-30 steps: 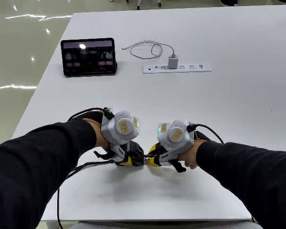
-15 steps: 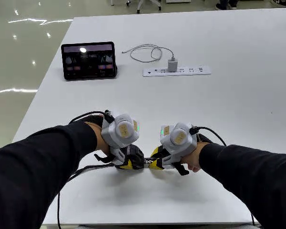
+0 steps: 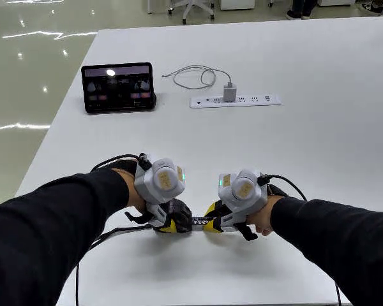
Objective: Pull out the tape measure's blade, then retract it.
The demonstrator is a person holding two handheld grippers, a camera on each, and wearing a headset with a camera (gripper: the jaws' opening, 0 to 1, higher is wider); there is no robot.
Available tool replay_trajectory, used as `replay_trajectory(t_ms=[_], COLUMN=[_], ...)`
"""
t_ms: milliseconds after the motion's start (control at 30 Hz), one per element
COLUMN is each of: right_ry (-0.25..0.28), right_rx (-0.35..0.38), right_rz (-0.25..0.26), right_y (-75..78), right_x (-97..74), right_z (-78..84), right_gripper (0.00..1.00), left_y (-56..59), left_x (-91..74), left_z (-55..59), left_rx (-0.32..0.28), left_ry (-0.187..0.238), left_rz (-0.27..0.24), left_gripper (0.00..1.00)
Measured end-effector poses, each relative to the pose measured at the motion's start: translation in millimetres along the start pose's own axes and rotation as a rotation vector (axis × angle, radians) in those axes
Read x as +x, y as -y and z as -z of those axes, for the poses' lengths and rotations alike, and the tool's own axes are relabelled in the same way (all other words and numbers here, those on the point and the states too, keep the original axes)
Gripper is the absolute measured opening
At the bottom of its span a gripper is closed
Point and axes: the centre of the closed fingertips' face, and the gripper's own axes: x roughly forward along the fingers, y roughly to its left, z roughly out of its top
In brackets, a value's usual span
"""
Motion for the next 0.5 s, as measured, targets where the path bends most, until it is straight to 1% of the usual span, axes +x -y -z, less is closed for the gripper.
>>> replay_trajectory(t_ms=[333,500], right_ry=[0.007,0.007], right_rx=[0.025,0.018], right_rz=[-0.002,-0.001], right_y=[0.4,0.4], right_x=[-6.0,-8.4], right_z=[6.5,8.6], right_gripper=[0.1,0.1], left_y=[0.0,0.2], left_x=[-0.1,0.0], left_z=[-0.1,-0.1], left_rx=[0.002,0.0], left_ry=[0.003,0.003], left_rz=[-0.001,-0.001], left_gripper=[0.33,0.33])
